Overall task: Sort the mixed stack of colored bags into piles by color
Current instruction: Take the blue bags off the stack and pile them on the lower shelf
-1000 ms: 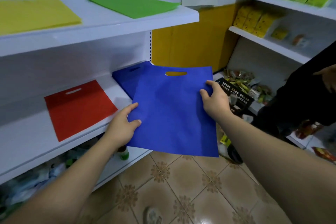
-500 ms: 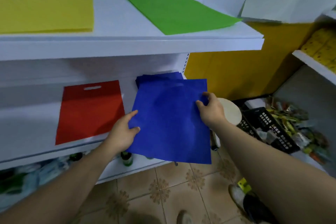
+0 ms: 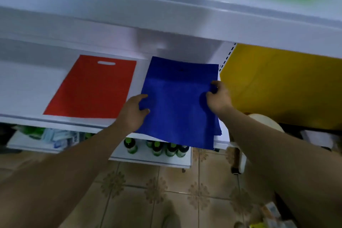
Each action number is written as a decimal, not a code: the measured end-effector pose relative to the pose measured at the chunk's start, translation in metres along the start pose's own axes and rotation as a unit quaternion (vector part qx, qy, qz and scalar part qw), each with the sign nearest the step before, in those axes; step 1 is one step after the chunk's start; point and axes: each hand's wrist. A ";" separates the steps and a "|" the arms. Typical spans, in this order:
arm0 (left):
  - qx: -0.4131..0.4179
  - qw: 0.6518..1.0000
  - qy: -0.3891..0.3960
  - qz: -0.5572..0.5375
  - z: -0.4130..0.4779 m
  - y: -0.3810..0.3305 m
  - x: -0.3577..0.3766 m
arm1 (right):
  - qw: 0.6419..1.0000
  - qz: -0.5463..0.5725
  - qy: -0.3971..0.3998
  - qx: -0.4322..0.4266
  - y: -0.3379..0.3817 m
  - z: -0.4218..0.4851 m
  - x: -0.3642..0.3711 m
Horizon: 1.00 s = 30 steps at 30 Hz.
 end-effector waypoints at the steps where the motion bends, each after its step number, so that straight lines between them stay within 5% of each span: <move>1: -0.002 1.000 -0.011 -0.005 0.008 0.001 0.004 | 1.000 -0.003 0.001 0.001 -0.006 0.009 -0.001; 4: -0.011 1.000 -0.016 -0.011 0.030 0.005 0.018 | 0.999 -0.045 -0.015 -0.009 -0.024 0.034 0.001; 10: -0.035 0.971 0.146 0.184 0.031 0.025 0.045 | 0.976 -0.184 0.092 0.068 -0.060 0.052 0.015; 19: -0.003 0.959 0.129 0.251 0.023 0.020 0.055 | 0.959 -0.261 0.096 0.063 -0.063 0.041 0.016; 30: 0.016 0.976 0.116 0.182 -0.061 -0.027 -0.008 | 0.947 -0.307 0.097 0.015 0.024 -0.052 -0.007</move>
Point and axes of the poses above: each hand's wrist, its own z-axis towards the middle knuckle, its own x-axis out of the palm, y = z × x, and after that the axes turned 12 degrees about y, right-handed
